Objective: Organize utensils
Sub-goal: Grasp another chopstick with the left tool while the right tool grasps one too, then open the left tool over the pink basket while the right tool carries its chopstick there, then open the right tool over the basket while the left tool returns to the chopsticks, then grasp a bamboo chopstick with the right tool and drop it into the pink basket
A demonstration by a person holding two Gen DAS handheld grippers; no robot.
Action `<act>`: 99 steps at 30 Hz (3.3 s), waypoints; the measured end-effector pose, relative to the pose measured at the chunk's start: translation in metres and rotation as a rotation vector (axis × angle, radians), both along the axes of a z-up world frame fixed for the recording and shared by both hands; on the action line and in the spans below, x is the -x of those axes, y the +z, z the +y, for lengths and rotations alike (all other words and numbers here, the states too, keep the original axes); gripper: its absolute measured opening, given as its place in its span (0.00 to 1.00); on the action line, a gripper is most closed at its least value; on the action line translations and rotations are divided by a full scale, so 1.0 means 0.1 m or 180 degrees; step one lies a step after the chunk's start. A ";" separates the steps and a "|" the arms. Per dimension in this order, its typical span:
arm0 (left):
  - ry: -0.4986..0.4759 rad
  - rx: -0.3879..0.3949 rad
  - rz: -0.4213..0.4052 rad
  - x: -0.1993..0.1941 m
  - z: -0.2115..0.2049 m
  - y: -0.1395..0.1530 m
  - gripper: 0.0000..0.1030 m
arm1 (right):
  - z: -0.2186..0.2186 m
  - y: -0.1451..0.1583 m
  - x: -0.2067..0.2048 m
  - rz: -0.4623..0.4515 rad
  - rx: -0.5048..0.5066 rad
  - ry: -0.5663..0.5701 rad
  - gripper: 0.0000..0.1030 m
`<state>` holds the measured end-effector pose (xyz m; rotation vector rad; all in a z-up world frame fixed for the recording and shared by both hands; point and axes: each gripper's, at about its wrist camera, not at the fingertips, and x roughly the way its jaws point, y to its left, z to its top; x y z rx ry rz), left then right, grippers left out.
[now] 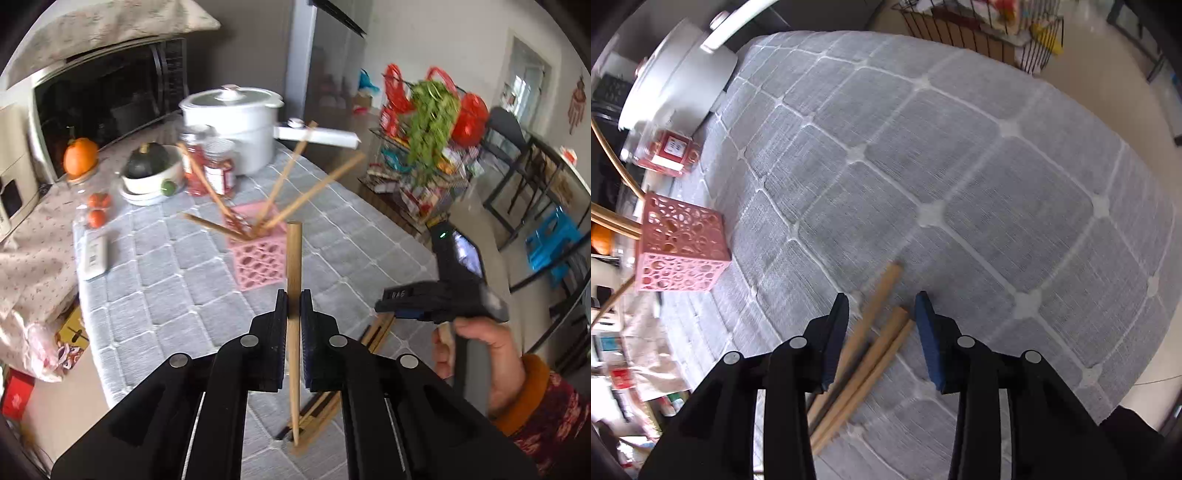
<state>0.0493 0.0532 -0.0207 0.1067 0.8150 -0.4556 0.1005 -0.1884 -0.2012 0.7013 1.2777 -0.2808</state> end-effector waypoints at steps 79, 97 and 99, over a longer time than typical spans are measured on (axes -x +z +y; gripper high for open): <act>0.0755 0.0639 -0.0283 -0.39 0.17 0.60 0.78 | -0.21 1.68 0.33 -0.1462 0.0277 -0.0078 0.89; 0.0410 0.0117 0.0275 -0.09 -0.23 -0.27 0.82 | -0.78 0.62 -0.60 -0.0798 -0.0339 -0.0267 0.89; 0.0521 0.0133 0.0243 -0.09 -0.08 -0.25 0.82 | -0.78 0.60 -0.98 -0.0739 -0.0219 -0.0260 0.87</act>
